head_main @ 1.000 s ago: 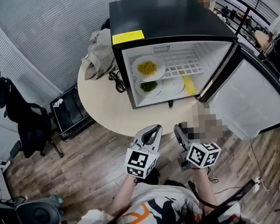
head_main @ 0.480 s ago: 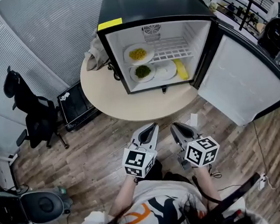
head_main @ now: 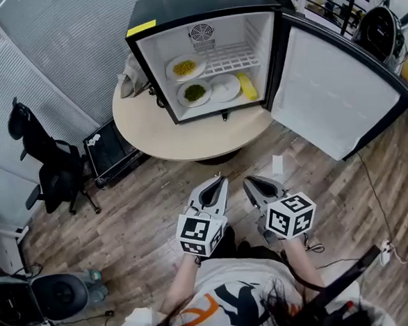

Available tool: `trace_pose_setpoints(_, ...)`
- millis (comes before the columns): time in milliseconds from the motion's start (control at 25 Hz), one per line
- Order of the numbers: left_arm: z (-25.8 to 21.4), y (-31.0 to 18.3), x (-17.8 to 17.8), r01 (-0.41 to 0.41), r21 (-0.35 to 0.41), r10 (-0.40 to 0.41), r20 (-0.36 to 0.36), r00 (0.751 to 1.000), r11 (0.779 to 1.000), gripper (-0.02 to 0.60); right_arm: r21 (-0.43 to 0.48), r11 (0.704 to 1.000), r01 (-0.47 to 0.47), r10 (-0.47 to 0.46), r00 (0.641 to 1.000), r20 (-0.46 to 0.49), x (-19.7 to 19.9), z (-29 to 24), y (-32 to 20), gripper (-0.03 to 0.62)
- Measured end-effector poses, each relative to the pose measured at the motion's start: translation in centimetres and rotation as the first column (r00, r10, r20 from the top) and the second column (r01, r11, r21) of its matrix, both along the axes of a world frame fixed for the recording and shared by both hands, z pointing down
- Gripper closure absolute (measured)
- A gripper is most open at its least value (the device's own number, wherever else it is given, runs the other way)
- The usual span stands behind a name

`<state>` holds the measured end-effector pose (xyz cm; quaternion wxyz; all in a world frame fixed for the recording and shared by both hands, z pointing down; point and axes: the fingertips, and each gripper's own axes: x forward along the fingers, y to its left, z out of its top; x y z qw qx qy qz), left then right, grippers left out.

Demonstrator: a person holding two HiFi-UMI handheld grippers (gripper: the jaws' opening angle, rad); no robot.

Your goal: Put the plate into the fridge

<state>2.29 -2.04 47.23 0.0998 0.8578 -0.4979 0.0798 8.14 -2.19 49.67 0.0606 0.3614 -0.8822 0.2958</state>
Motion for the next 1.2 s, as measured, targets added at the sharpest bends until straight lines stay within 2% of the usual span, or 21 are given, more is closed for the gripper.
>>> trace_pose_setpoints(640,-0.3,5.6,2.1,-0.002,0.019,0.002,-0.009,1.000,1.000,0.571,0.003,1.000,0.021,-0.021,1.000,0.000,1.6,-0.3,5.7,0.571)
trace_pose_setpoints(1200,-0.7,5.6,1.2,-0.021,0.020,0.020,0.028,0.999,1.000,0.570,-0.002,1.000,-0.002,0.002,0.999,0.034,1.1,-0.8,4.8,0.572)
